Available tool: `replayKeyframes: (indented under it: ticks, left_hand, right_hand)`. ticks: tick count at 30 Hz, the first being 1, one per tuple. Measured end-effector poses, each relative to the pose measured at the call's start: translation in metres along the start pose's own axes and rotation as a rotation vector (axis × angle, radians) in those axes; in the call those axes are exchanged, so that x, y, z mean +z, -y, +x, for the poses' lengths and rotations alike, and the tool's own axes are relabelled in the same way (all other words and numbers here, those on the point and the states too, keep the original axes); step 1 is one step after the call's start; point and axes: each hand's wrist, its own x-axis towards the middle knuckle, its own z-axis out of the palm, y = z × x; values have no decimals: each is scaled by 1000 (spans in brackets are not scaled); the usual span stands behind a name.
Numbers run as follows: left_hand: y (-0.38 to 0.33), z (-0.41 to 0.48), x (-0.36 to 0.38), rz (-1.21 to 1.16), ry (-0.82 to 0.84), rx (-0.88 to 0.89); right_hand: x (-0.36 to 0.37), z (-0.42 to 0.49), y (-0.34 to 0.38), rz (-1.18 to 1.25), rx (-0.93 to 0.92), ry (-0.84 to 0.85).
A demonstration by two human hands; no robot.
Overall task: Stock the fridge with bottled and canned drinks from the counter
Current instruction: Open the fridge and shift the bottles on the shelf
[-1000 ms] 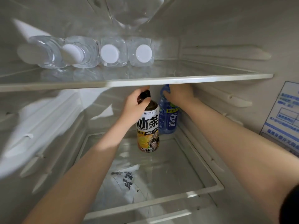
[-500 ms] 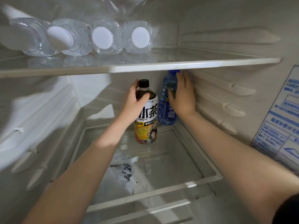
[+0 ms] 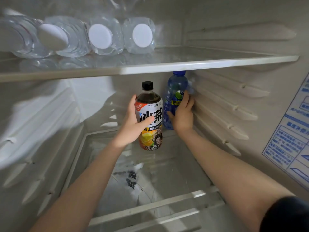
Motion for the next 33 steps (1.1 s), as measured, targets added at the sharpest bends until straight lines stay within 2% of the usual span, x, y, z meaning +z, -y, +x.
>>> replayKeyframes:
  ticks: [8, 15, 22, 27, 31, 33]
  left_hand:
    - [6, -1, -2, 56, -30, 20]
    - [16, 1, -4, 70, -51, -7]
    - [26, -5, 0, 107, 38, -45]
    - [28, -9, 3, 197, -5, -35]
    - [29, -14, 5, 210, -32, -76]
    - [28, -13, 8, 207, -34, -77]
  right_hand:
    - [-6, -7, -13, 36, -113, -65]
    - [-8, -8, -12, -17, -98, -44]
    - [-8, -5, -10, -37, -111, 6]
    - [-17, -17, -15, 75, -128, 41]
    - [-34, -51, -22, 245, -57, -28]
    - [-45, -75, -32, 251, -63, -43]
